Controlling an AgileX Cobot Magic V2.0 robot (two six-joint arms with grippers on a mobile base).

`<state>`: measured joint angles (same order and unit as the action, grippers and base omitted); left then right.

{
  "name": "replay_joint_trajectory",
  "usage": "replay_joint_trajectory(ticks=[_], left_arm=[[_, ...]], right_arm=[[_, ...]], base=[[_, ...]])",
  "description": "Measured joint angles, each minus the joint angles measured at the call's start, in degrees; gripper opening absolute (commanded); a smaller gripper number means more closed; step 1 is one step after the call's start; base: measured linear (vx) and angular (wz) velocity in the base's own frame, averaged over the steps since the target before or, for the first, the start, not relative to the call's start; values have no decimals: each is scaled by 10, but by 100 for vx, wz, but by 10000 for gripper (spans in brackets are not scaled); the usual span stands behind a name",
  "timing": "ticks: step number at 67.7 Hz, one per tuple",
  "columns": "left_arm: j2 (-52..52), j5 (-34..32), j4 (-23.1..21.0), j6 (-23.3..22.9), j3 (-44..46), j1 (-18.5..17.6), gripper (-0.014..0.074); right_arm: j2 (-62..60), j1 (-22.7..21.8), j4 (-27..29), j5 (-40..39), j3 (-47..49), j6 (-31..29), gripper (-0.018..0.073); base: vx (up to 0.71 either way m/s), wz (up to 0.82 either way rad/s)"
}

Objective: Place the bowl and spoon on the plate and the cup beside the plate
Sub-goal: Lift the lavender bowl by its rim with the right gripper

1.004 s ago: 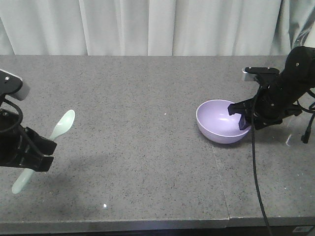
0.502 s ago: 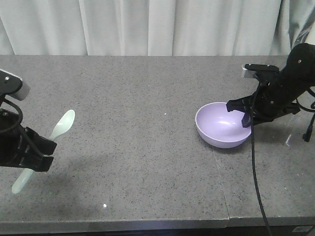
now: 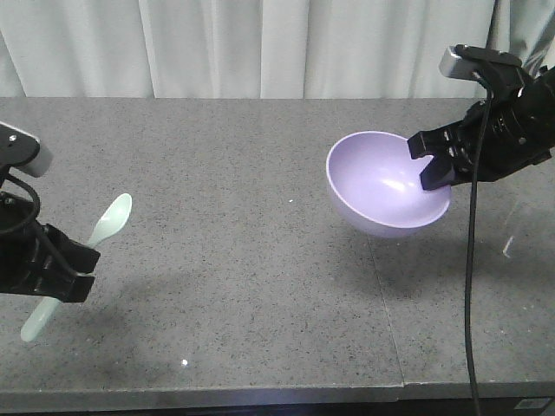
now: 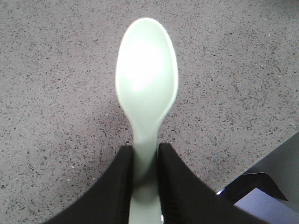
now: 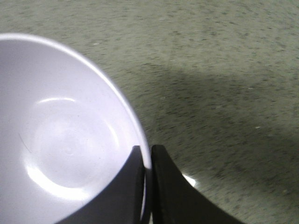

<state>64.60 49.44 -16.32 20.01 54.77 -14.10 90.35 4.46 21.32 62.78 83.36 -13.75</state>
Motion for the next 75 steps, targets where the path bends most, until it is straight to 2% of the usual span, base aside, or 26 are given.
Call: replay_joint_trajectory(ticks=[20, 31, 47, 75], left_arm=[[0, 0, 0, 0, 0, 0, 77], [0, 0, 0, 0, 0, 0, 77], [0, 0, 0, 0, 0, 0, 77], [0, 0, 0, 0, 0, 0, 77]], right_arm=[[-146, 109, 6, -73, -176, 3, -2], [-218, 148, 6, -112, -278, 24, -2], [-307, 157, 6, -136, -372, 33, -2], [-337, 157, 6, -144, -382, 35, -1]], base=[[0, 0], [0, 0], [0, 0], [0, 0]])
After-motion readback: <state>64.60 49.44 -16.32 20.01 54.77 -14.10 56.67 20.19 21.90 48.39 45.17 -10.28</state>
